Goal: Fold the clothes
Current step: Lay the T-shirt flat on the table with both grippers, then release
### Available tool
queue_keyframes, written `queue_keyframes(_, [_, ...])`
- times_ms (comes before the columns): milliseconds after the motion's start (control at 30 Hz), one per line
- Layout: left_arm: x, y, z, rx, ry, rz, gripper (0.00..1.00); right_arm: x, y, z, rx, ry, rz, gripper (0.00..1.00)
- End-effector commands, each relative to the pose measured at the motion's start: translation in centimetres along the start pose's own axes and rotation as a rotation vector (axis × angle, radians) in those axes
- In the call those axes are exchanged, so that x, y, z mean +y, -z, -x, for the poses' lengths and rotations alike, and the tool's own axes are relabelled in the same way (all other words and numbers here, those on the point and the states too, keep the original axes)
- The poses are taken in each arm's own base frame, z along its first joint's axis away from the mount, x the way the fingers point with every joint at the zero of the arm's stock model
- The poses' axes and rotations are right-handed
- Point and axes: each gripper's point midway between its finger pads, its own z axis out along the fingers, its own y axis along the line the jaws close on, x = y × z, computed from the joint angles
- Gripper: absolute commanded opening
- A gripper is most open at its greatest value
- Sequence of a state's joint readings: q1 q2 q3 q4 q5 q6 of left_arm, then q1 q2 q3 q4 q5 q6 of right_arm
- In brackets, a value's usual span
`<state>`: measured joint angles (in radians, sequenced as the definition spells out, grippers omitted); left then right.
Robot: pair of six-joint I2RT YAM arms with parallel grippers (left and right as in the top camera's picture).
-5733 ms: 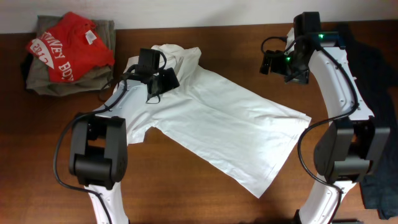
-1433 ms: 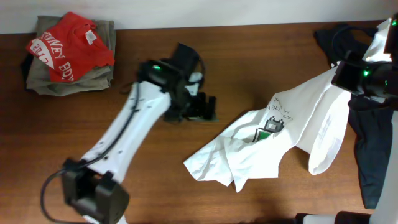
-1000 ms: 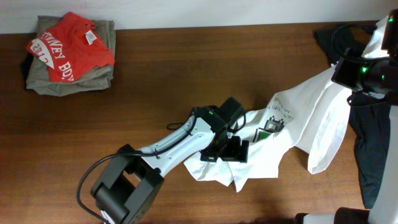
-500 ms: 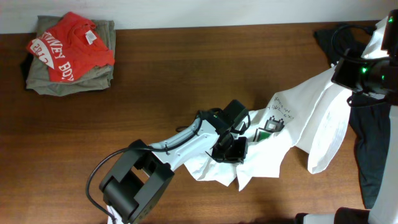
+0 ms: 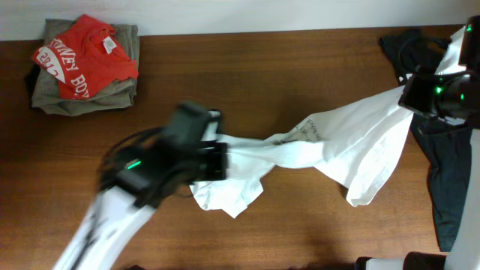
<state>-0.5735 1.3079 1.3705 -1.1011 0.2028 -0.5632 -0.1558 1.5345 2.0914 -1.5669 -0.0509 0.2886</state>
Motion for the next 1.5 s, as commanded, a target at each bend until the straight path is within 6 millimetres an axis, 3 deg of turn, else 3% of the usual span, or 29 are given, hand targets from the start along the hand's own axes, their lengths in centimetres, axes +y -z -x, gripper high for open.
queue_keyframes(0, [3.1, 8.7, 1.3, -0.278, 0.054, 0.019, 0.01, 0.1, 3.0, -1.2, -0.039, -0.006, 0.033, 0.04])
queue_keyframes(100, [4.6, 16.5, 0.6, -0.500, 0.098, 0.033, 0.01, -0.3, 4.1, -3.0, -0.008, -0.008, 0.027, 0.04])
queue_keyframes(133, [5.1, 20.5, 0.2, -0.616, 0.113, 0.065, 0.01, -0.3, 4.6, -3.3, -0.019, -0.007, 0.030, 0.04])
queue_keyframes(167, [5.2, 22.5, 0.1, -0.670, 0.116, 0.075, 0.01, -0.3, 5.1, -3.3, -0.036, -0.006, 0.035, 0.04])
queue_keyframes(233, [4.7, 28.4, -0.6, -0.822, 0.118, 0.073, 0.01, -0.2, 6.7, -3.3, -0.100, -0.014, 0.055, 0.04])
queue_keyframes(333, [6.3, 32.3, 0.1, -0.983, 0.171, 0.168, 0.01, 0.3, 7.7, -1.7, -0.194, -0.021, 0.085, 0.04])
queue_keyframes(400, [7.5, 33.1, 2.6, -1.055, 0.222, 0.271, 0.01, 1.1, 6.9, 1.0, -0.252, -0.021, 0.105, 0.04])
queue_keyframes(433, [7.2, 32.1, 4.5, -1.037, 0.223, 0.287, 0.01, 1.2, 5.9, 1.7, -0.241, -0.026, 0.103, 0.04])
queue_keyframes(533, [8.1, 26.0, 10.6, -0.906, 0.235, 0.420, 0.01, 2.2, 0.2, 3.1, -0.112, -0.030, 0.113, 0.04])
queue_keyframes(600, [9.9, 18.5, 15.9, -0.769, 0.242, 0.537, 0.01, 3.3, -5.1, 4.3, -0.016, -0.035, 0.145, 0.04])
queue_keyframes(667, [12.2, 11.5, 19.7, -0.667, 0.252, 0.607, 0.01, 4.3, -9.5, 5.4, 0.028, -0.033, 0.169, 0.04])
queue_keyframes(733, [16.2, 1.9, 23.7, -0.578, 0.273, 0.669, 0.01, 6.6, -15.8, 6.9, 0.045, -0.001, 0.201, 0.04])
queue_keyframes(833, [20.7, -7.3, 26.4, -0.552, 0.294, 0.706, 0.01, 10.8, -22.9, 7.9, 0.011, 0.103, 0.253, 0.04])
queue_keyframes(867, [21.9, -9.2, 26.6, -0.545, 0.299, 0.717, 0.02, 11.5, -24.6, 8.0, 0.002, 0.116, 0.253, 0.07])
queue_keyframes(900, [23.8, -11.7, 26.6, -0.534, 0.309, 0.742, 0.22, 12.3, -26.9, 8.0, -0.011, 0.131, 0.249, 0.31])
queue_keyframes(933, [25.5, -13.4, 26.4, -0.522, 0.320, 0.764, 0.93, 12.4, -29.0, 7.8, -0.011, 0.137, 0.229, 0.99])
queue_keyframes(1000, [27.3, -13.4, 26.3, -0.520, 0.341, 0.792, 0.99, 11.3, -29.6, 8.0, -0.016, 0.128, 0.183, 0.99])
queue_keyframes(1067, [28.1, -10.5, 27.2, -0.509, 0.305, 0.816, 0.99, 9.2, -28.3, 9.0, -0.023, 0.097, 0.145, 0.99])
queue_keyframes(1167, [26.4, -4.3, 27.2, -0.492, 0.309, 0.831, 0.99, 5.9, -25.4, 9.5, 0.016, 0.044, 0.103, 0.99])
queue_keyframes(1233, [24.4, -1.2, 26.0, -0.460, 0.302, 0.802, 0.99, 4.5, -24.1, 8.7, 0.076, 0.011, 0.106, 0.99])
queue_keyframes(1267, [23.5, -0.9, 25.2, -0.427, 0.298, 0.767, 0.99, 4.3, -23.9, 8.1, 0.108, -0.001, 0.123, 0.99])
queue_keyframes(1333, [21.5, -1.7, 21.8, -0.255, 0.283, 0.647, 0.99, 3.3, -23.4, 5.3, 0.232, -0.030, 0.110, 0.99])
queue_keyframes(1367, [20.8, -2.7, 18.8, -0.113, 0.295, 0.603, 0.99, 1.9, -22.9, 3.1, 0.320, -0.020, 0.040, 0.99])
queue_keyframes(1433, [20.8, -3.9, 15.2, 0.044, 0.317, 0.588, 0.99, 0.1, -22.3, 1.3, 0.391, -0.016, -0.059, 0.99])
queue_keyframes(1467, [21.2, -4.6, 13.6, 0.104, 0.323, 0.601, 0.98, -0.9, -22.0, 0.2, 0.434, -0.006, -0.108, 0.93])
